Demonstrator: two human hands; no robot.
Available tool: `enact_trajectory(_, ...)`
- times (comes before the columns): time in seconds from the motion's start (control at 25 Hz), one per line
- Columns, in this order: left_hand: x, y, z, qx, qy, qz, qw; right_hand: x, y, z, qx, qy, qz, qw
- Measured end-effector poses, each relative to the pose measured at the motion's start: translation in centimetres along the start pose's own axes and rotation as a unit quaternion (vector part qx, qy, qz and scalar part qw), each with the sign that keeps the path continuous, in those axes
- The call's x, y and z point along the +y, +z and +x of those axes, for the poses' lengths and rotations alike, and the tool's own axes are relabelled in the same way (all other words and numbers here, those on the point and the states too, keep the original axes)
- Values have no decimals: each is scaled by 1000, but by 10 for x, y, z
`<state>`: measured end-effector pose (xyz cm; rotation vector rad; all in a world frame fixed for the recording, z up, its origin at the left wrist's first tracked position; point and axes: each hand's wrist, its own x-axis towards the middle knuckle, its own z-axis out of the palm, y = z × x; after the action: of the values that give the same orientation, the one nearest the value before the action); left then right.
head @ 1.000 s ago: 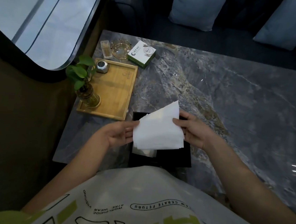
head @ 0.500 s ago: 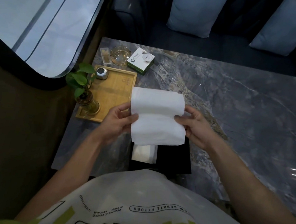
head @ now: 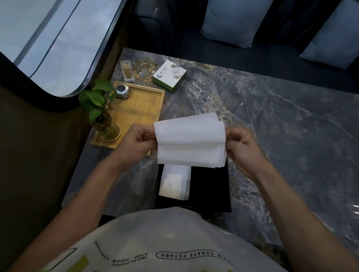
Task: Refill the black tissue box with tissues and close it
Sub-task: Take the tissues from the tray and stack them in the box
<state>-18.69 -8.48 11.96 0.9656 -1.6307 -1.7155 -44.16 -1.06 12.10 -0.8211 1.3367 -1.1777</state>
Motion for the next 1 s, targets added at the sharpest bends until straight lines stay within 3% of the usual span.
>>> enact_trajectory(0.36, 26, -2, -3, -17, 119, 146, 982, -15, -2, -3, -3, -108, -94, 990)
enact_trajectory(0.56, 30, -1, -4, -15, 134, 185, 973, -16, 3, -5, -2, -81, -29, 996)
enact_trajectory(0.8, 22, 4, -7, 11, 105, 138, 985, -18, 7, -9, -6, -27, 88, 996)
enact_trajectory(1.0, 15, 6, -13, -22, 58, 49, 997, -7, 2, -14, -1, -79, -70, 994)
